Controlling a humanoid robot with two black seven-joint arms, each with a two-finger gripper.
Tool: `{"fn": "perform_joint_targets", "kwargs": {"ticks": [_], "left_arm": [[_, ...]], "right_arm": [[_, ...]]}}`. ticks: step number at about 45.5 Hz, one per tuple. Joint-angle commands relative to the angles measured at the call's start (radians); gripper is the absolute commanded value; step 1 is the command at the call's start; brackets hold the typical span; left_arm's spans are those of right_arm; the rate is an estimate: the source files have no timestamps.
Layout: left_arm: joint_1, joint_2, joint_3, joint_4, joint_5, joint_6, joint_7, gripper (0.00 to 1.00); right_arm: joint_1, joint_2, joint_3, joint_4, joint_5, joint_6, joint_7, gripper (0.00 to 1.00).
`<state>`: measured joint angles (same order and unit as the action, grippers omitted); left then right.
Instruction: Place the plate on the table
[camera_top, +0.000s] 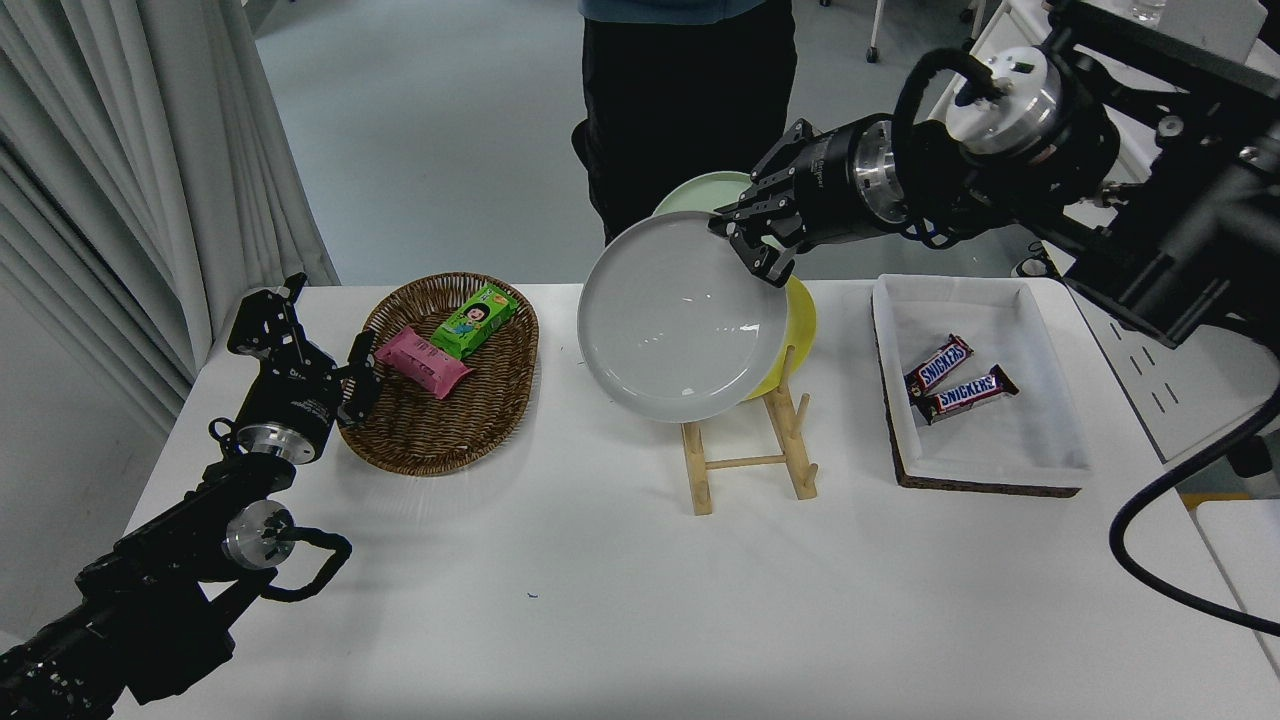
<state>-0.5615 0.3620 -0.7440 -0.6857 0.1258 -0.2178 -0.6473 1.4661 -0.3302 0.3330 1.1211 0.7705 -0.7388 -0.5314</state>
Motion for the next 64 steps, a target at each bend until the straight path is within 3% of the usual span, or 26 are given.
{"fn": "perform_joint_targets", "kwargs": {"ticks": [1, 24, 39, 49, 64], "left_arm": [[0.000, 0.000, 0.000, 0.000, 0.000, 0.000, 0.000, 1.00], [0.000, 0.000, 0.000, 0.000, 0.000, 0.000, 0.000, 1.00], [0.000, 0.000, 0.000, 0.000, 0.000, 0.000, 0.000, 1.00], [0.000, 0.000, 0.000, 0.000, -0.002, 0.000, 0.000, 1.00], [0.000, 0.000, 0.000, 0.000, 0.000, 0.000, 0.000, 1.00]], "right_arm": [[-0.004, 0.086, 0.008, -0.003, 0.035, -0.047, 0.001, 0.00], [-0.055, 0.189, -0.084, -0.018, 0.308, -0.047, 0.011, 0.00], [-0.147, 0.233, -0.111, -0.089, 0.282, -0.047, 0.010, 0.00], [-0.188, 0.330, -0.111, -0.290, 0.277, -0.047, 0.002, 0.00], [-0.240, 0.330, -0.118, -0.316, 0.277, -0.047, 0.002, 0.00]]}}
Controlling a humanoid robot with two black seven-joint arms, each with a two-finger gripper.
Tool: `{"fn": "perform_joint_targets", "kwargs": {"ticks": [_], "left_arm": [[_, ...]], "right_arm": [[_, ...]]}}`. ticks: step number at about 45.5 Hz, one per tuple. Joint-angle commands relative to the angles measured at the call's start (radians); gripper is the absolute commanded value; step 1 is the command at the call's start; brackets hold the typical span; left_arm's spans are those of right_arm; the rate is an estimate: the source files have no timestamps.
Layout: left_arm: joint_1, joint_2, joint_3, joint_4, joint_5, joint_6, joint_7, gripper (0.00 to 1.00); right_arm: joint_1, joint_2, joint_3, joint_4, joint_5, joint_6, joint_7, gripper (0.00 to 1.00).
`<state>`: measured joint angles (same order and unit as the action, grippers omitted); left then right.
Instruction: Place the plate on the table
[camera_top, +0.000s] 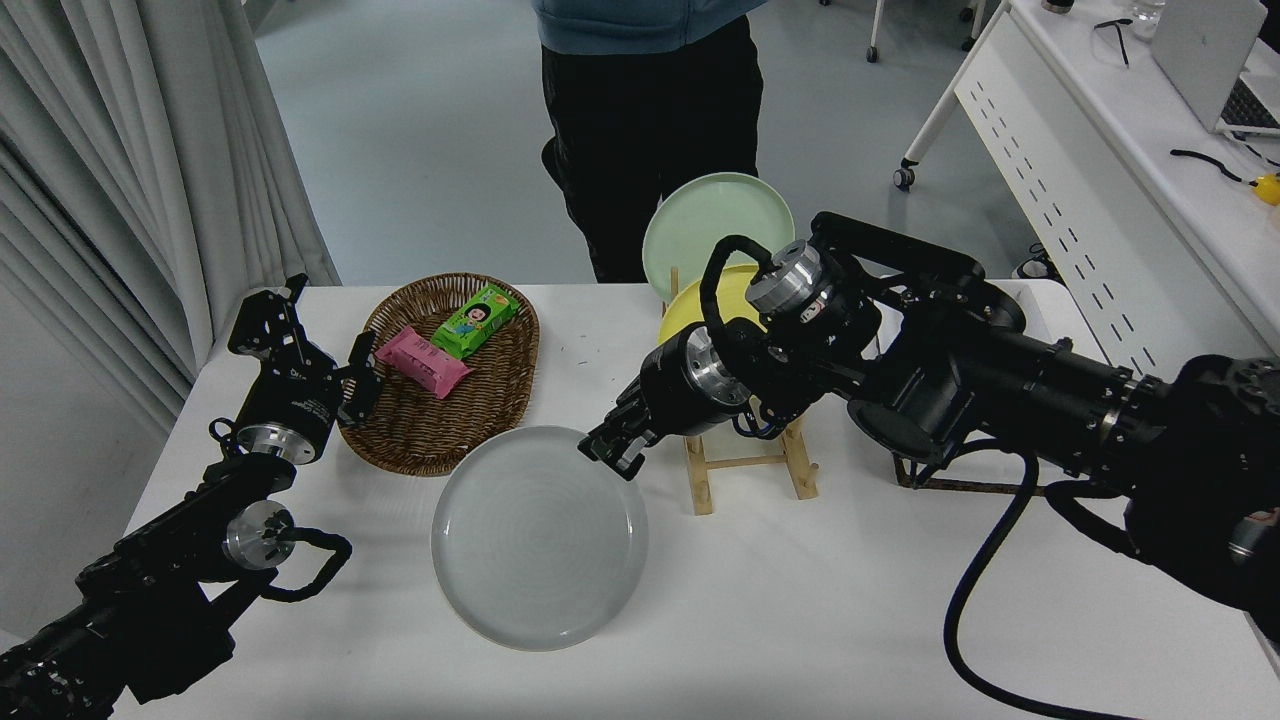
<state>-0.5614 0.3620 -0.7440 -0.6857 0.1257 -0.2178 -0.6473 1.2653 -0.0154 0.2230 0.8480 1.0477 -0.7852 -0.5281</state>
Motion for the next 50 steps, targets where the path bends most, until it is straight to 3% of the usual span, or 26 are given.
{"fn": "perform_joint_targets", "kwargs": {"ticks": [1, 26, 50], "left_arm": [[0.000, 0.000, 0.000, 0.000, 0.000, 0.000, 0.000, 1.00], [0.000, 0.000, 0.000, 0.000, 0.000, 0.000, 0.000, 1.00], [0.000, 0.000, 0.000, 0.000, 0.000, 0.000, 0.000, 1.00]], "right_arm": [[-0.043, 0.015, -0.011, -0.043, -0.002, 0.000, -0.001, 0.00], [-0.153, 0.015, -0.033, -0.133, -0.077, 0.000, 0.000, 0.00], [-0.170, 0.015, -0.024, -0.280, -0.110, 0.000, -0.001, 0.00]]}}
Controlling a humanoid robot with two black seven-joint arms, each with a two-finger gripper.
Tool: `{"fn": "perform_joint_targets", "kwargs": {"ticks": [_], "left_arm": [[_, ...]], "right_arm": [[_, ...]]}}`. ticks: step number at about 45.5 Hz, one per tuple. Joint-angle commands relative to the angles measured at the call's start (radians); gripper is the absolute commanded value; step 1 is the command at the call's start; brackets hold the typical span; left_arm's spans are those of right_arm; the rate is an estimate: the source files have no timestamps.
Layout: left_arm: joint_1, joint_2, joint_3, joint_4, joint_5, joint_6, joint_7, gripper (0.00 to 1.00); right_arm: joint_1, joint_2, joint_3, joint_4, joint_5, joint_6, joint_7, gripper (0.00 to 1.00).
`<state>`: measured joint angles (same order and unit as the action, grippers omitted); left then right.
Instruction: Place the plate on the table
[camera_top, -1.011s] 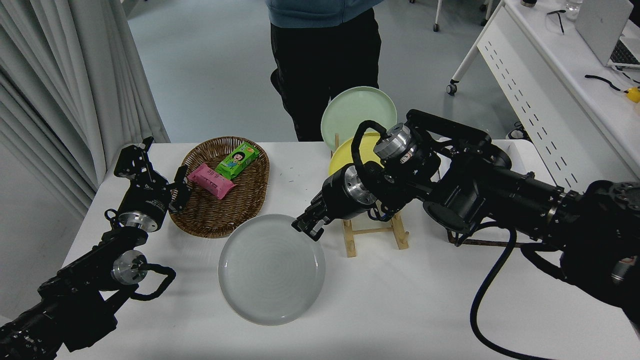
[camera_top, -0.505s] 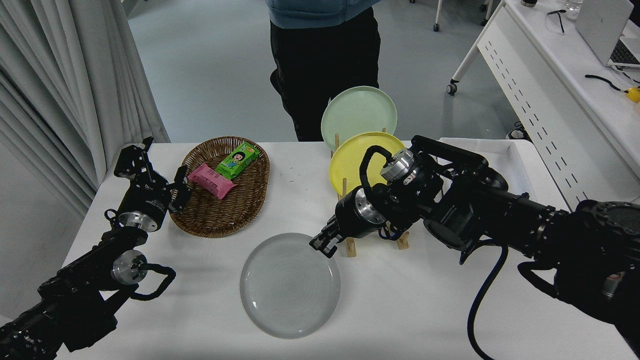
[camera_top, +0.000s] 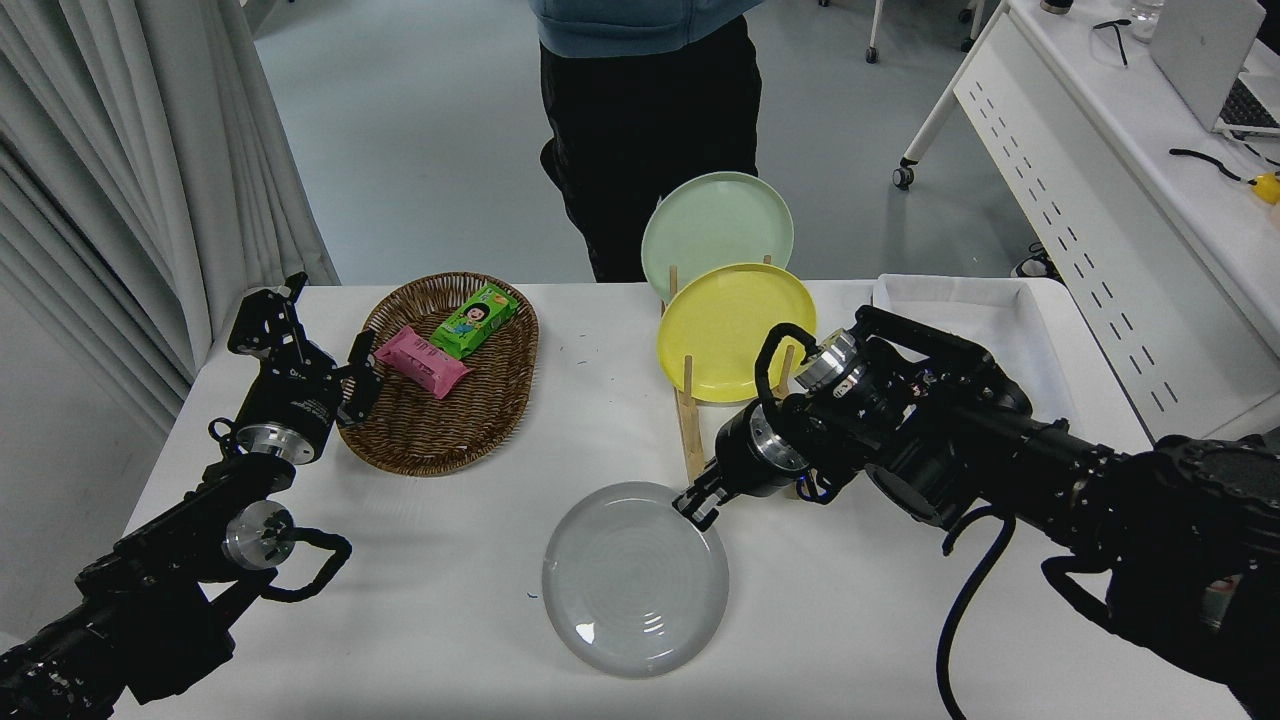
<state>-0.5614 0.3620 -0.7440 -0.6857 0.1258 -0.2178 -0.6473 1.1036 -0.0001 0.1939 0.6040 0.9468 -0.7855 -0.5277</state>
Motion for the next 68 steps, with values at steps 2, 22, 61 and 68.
{"fn": "perform_joint_targets", "kwargs": {"ticks": [2, 22, 61, 68], "left_arm": [[0.000, 0.000, 0.000, 0.000, 0.000, 0.000, 0.000, 1.00], [0.000, 0.000, 0.000, 0.000, 0.000, 0.000, 0.000, 1.00], [0.000, 0.000, 0.000, 0.000, 0.000, 0.000, 0.000, 1.00], [0.000, 0.000, 0.000, 0.000, 0.000, 0.000, 0.000, 1.00]], "right_arm": [[-0.010, 0.000, 0.006, -0.033, -0.008, 0.000, -0.001, 0.00], [-0.024, 0.000, 0.006, -0.009, -0.002, 0.000, -0.002, 0.00], [-0.037, 0.000, 0.006, 0.011, -0.007, 0.000, -0.001, 0.00], [-0.037, 0.000, 0.006, 0.011, -0.008, 0.000, -0.001, 0.00]]}}
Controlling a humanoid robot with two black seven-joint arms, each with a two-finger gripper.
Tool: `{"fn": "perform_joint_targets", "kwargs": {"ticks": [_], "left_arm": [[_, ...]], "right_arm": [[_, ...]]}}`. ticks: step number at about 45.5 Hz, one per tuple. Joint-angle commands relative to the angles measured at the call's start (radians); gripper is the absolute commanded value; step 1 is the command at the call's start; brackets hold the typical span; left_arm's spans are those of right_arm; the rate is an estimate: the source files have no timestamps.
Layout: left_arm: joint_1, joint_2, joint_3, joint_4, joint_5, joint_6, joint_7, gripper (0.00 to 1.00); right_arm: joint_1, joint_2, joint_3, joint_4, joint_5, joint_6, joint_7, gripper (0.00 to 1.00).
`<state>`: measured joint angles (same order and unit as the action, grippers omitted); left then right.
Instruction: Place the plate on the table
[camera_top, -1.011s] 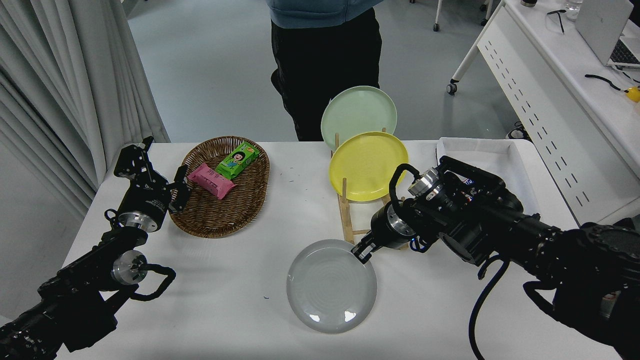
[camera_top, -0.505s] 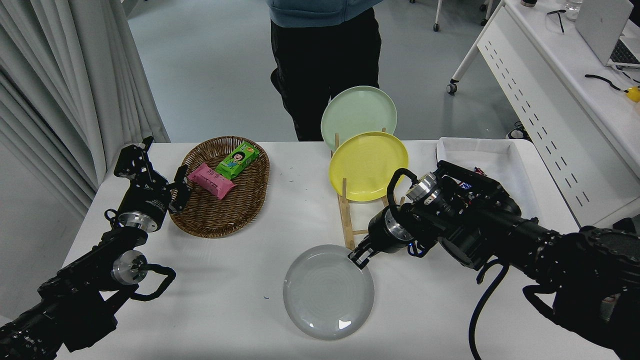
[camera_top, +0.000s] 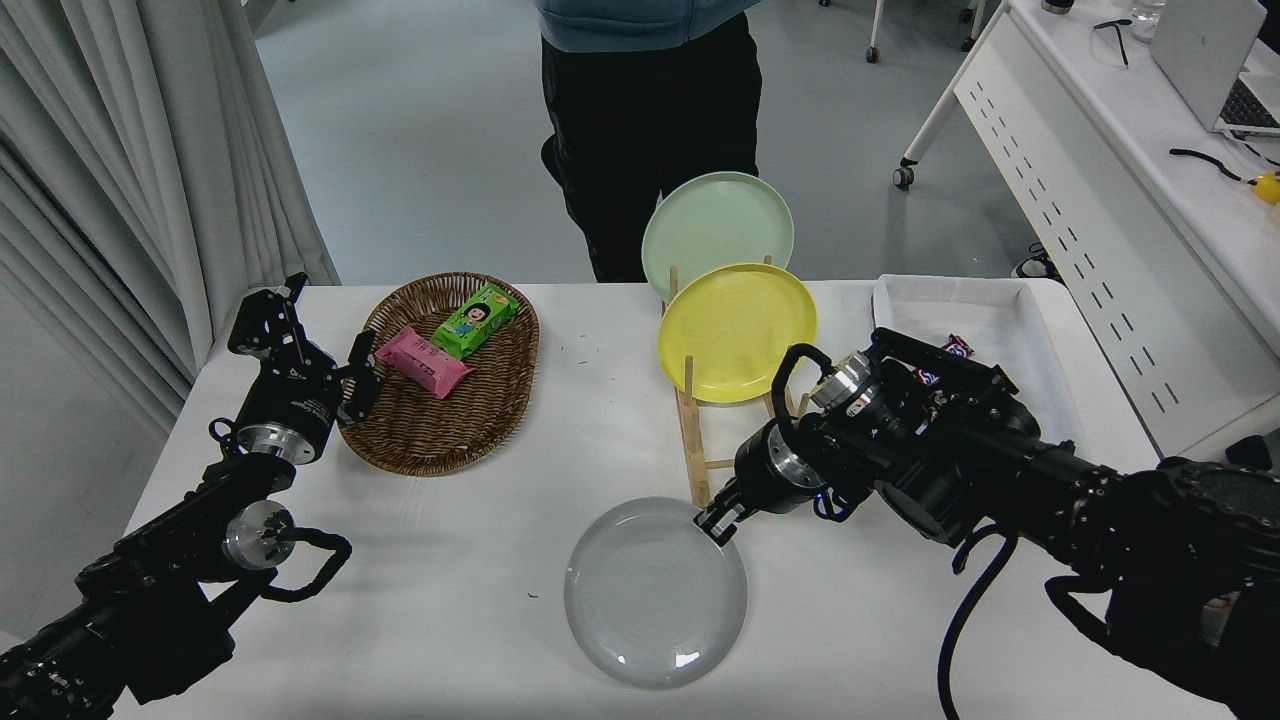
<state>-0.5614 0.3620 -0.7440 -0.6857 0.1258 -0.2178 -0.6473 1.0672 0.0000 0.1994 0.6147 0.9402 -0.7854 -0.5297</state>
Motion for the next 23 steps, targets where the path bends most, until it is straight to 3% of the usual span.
{"fn": "perform_joint_targets", "kwargs": {"ticks": [1, 3, 5, 8, 12, 14, 23], "left_arm": [[0.000, 0.000, 0.000, 0.000, 0.000, 0.000, 0.000, 1.00], [0.000, 0.000, 0.000, 0.000, 0.000, 0.000, 0.000, 1.00], [0.000, 0.000, 0.000, 0.000, -0.002, 0.000, 0.000, 1.00], [0.000, 0.000, 0.000, 0.000, 0.000, 0.000, 0.000, 1.00], [0.000, 0.000, 0.000, 0.000, 0.000, 0.000, 0.000, 1.00], [0.000, 0.000, 0.000, 0.000, 0.000, 0.000, 0.000, 1.00], [0.000, 0.000, 0.000, 0.000, 0.000, 0.000, 0.000, 1.00]], "right_arm": [[-0.001, 0.000, 0.000, 0.000, -0.001, 0.000, 0.000, 0.05], [-0.001, 0.000, 0.000, 0.000, -0.001, 0.000, 0.000, 0.31], [-0.001, 0.000, 0.000, -0.001, -0.001, 0.000, 0.000, 0.49], [-0.003, 0.000, 0.000, -0.001, -0.001, 0.000, 0.000, 0.65], [-0.003, 0.000, 0.000, 0.000, 0.000, 0.000, 0.000, 0.78], [-0.003, 0.000, 0.000, 0.002, 0.003, 0.000, 0.000, 1.00], [-0.001, 0.000, 0.000, 0.016, 0.002, 0.000, 0.000, 1.00]]}}
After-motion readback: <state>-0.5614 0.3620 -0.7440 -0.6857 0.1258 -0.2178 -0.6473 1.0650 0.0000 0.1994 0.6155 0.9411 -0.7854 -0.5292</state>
